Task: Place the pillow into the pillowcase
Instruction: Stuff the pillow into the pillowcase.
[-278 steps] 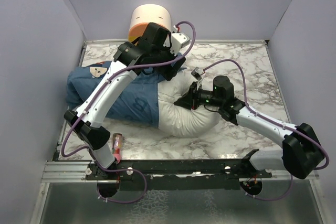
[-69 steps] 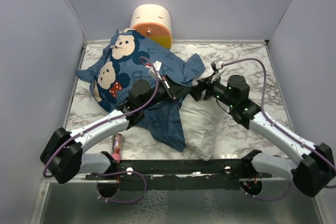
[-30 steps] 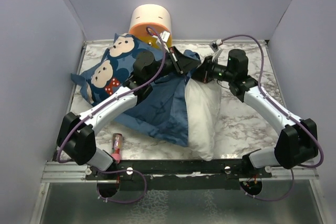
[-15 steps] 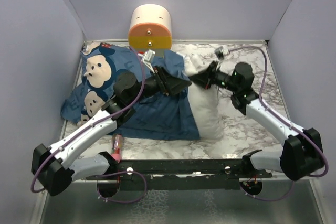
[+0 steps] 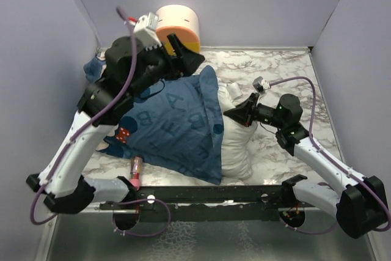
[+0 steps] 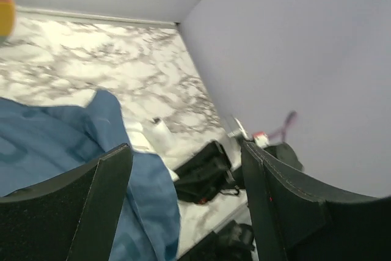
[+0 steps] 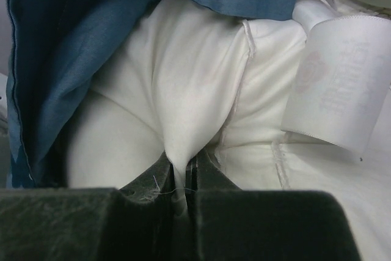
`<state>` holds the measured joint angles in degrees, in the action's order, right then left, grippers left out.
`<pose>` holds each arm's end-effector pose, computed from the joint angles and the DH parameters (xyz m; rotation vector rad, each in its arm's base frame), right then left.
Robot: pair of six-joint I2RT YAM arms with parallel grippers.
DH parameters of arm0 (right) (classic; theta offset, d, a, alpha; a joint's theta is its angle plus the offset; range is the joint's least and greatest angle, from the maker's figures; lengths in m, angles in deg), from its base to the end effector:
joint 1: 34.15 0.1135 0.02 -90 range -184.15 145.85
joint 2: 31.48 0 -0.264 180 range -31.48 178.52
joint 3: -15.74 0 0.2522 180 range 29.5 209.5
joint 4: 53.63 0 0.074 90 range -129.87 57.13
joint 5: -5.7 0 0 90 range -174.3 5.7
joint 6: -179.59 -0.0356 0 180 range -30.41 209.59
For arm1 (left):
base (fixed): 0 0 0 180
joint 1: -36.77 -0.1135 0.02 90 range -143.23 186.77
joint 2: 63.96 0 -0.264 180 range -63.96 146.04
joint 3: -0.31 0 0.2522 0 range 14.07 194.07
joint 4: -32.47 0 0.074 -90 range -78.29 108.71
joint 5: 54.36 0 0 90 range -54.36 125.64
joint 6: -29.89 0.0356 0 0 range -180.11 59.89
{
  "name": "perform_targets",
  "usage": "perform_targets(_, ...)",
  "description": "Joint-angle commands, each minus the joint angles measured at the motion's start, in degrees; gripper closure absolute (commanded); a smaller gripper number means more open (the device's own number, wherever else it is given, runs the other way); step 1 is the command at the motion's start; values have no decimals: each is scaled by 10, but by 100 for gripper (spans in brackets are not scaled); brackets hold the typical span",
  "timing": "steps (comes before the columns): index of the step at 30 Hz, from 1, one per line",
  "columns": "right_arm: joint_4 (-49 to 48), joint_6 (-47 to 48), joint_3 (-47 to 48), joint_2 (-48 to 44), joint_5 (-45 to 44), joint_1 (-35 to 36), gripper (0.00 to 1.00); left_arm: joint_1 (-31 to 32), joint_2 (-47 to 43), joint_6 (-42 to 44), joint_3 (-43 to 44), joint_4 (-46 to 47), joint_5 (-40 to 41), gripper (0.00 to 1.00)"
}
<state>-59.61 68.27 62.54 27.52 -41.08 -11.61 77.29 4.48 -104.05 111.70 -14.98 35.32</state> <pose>0.2030 0.1106 0.2757 -0.6197 1.6869 1.1895 0.1647 -0.1410 0.5223 -0.0484 1.7743 -1.1064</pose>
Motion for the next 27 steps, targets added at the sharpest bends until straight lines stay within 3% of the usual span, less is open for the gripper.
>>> perform_targets(1, 45, 2, -10, 10, 47, 8, 98, 11, 152, 117, 155, -222, 93, 25)
perform_targets(6, 46, -3, -13, -3, 40, 8, 98, 43, 282, 193, 275, -311, 160, 17)
perform_targets(11, 54, -2, -17, -13, 39, 8, 98, 42, 324, 226, 244, -279, 129, 18)
perform_targets(13, 59, 1, -15, -15, 38, 8, 98, 42, 328, 224, 230, -261, 109, 31)
perform_targets(14, 60, 1, -14, -15, 37, 8, 98, 40, 329, 221, 228, -254, 99, 45)
perform_targets(16, 62, 1, -8, -13, 31, 8, 98, 36, 324, 210, 232, -230, 86, 88)
perform_targets(17, 61, 1, -1, -8, 26, 8, 98, 34, 320, 207, 240, -213, 85, 95)
perform_targets(21, 47, 13, 78, 53, -17, 8, 99, 29, 296, 205, 304, -102, 76, 100)
perform_targets(27, 23, 40, 406, 240, -40, 8, 99, 6, 240, 168, 337, 136, -7, 100)
